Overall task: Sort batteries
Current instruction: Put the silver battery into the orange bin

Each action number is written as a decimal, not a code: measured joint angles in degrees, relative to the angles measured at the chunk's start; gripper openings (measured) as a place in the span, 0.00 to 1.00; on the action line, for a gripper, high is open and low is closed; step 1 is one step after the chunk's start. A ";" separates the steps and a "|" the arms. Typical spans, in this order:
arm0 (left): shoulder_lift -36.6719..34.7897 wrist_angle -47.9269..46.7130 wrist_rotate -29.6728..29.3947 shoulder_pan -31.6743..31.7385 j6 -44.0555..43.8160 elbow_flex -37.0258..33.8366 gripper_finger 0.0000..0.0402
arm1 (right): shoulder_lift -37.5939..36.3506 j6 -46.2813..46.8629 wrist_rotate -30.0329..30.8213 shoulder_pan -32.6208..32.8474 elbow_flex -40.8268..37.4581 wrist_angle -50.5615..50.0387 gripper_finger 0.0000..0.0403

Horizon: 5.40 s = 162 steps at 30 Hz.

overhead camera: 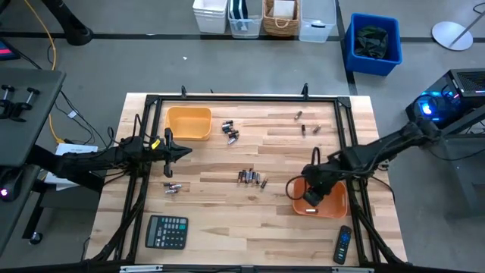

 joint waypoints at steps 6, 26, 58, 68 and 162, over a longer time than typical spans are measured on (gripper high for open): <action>-0.02 0.01 -0.01 0.00 -0.01 0.00 0.00 | 2.51 -4.44 -2.94 -0.88 1.57 -1.17 0.48; 0.00 0.00 0.00 -0.02 0.01 0.00 0.00 | 39.94 -2.86 18.40 -17.10 32.95 0.31 0.50; -0.02 0.00 -0.02 -0.02 -0.01 0.00 0.00 | 57.85 14.42 15.73 -17.99 48.46 -13.64 0.34; -0.02 0.00 -0.01 -0.01 0.00 0.00 0.00 | 59.36 14.85 13.37 -18.08 48.43 -12.21 0.34; -0.02 0.01 -0.01 -0.01 0.01 0.00 0.00 | 69.16 -76.97 21.92 -32.33 61.47 9.18 0.55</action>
